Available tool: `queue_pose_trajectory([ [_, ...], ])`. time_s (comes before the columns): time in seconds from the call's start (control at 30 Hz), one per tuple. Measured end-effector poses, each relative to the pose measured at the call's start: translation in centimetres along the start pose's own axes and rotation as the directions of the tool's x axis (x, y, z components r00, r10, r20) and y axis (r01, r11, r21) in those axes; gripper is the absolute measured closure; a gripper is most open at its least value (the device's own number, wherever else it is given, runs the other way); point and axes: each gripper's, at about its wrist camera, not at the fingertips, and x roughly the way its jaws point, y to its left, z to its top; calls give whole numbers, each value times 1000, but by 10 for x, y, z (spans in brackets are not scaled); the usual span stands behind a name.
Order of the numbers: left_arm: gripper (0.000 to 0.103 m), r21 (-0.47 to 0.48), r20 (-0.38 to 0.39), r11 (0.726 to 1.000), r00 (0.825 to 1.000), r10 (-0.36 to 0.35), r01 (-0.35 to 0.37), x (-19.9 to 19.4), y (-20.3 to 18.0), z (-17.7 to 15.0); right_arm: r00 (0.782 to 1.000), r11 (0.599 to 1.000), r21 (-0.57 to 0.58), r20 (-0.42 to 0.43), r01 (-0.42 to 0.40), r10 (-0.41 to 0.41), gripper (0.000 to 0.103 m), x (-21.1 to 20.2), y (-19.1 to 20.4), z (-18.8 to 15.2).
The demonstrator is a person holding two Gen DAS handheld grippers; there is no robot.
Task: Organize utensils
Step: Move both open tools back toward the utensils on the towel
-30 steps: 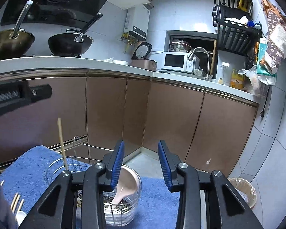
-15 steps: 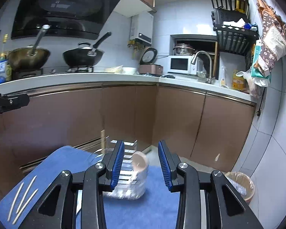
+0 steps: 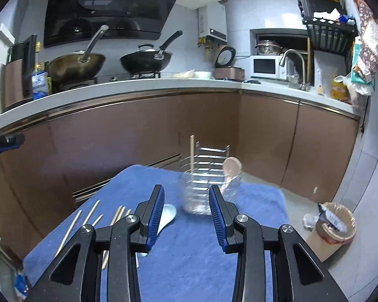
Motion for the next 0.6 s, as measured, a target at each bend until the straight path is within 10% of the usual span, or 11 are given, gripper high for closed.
queue_pose_trajectory([
  [0.3, 74, -51, -151, 997, 987, -59, 52, 31, 28, -36, 993, 996, 20, -89, -82, 83, 69, 24, 8, -16],
  [0.6, 75, -55, -372, 992, 920, -126, 113, 128, 3, -59, 957, 981, 102, -220, -168, 187, 69, 96, -2, -37],
])
